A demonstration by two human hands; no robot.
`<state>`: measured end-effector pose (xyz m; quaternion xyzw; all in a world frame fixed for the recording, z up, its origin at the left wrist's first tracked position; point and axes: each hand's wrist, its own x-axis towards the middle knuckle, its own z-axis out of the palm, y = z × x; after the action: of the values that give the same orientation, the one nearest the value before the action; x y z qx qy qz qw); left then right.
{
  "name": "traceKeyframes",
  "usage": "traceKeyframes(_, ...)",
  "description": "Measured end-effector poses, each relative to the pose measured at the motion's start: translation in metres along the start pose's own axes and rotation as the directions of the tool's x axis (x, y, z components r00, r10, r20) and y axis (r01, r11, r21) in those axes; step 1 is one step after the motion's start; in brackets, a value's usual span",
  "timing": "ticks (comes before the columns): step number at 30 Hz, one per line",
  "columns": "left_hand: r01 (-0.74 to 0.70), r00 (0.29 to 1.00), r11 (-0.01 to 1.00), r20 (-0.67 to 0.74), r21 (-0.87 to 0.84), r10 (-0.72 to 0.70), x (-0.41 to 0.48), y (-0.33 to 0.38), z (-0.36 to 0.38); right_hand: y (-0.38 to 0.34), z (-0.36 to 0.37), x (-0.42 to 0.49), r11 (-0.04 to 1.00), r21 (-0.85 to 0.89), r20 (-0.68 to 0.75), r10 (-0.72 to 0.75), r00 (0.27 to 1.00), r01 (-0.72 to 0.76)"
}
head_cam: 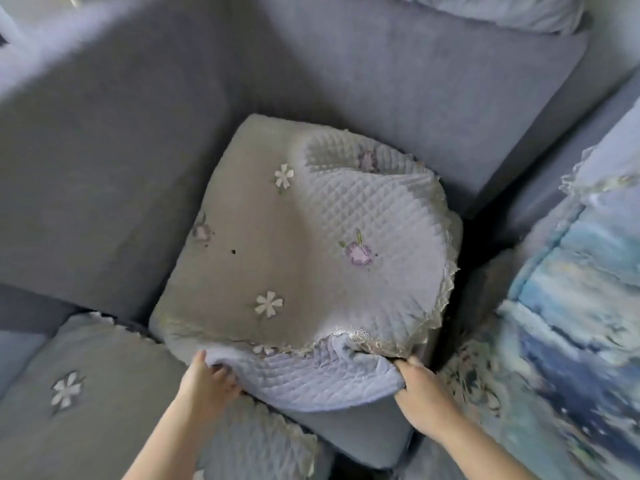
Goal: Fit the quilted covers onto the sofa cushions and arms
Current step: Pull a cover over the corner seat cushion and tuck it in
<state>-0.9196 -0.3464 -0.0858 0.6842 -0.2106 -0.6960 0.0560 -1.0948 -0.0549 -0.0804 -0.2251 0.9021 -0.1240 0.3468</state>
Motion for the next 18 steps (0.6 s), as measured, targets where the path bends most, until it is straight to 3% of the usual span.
traceKeyframes(4,0.122,0.993,0.976,-0.025,0.179,-0.119,0.002,-0.076,0.001,0.021,0.037,-0.014,0.999,-0.028,-0.008,0.024,1.0,-0.024)
traceKeyframes(7,0.17,0.985,0.953,-0.007,0.252,-0.174,0.008,-0.121,0.009,0.043,0.049,-0.018,0.999,-0.031,-0.073,-0.046,0.996,0.044)
traceKeyframes(9,0.165,0.979,0.977,0.097,0.138,-0.179,0.012,-0.148,0.022,0.054,0.051,-0.021,0.983,-0.14,-0.148,-0.138,0.979,0.118)
traceKeyframes(13,0.136,0.933,0.966,0.356,-0.219,-0.051,0.016,-0.176,0.041,0.083,0.053,-0.026,0.933,-0.266,-0.39,-0.335,0.858,0.243)
traceKeyframes(15,0.094,0.942,0.965,0.336,-0.246,-0.006,0.025,-0.195,0.03,0.097,0.065,-0.029,0.958,-0.147,-0.344,-0.284,0.895,0.247)
traceKeyframes(18,0.097,0.986,0.971,0.157,-0.217,-0.063,0.038,-0.235,0.01,0.119,0.098,-0.032,0.973,0.219,0.001,-0.079,0.997,0.076)
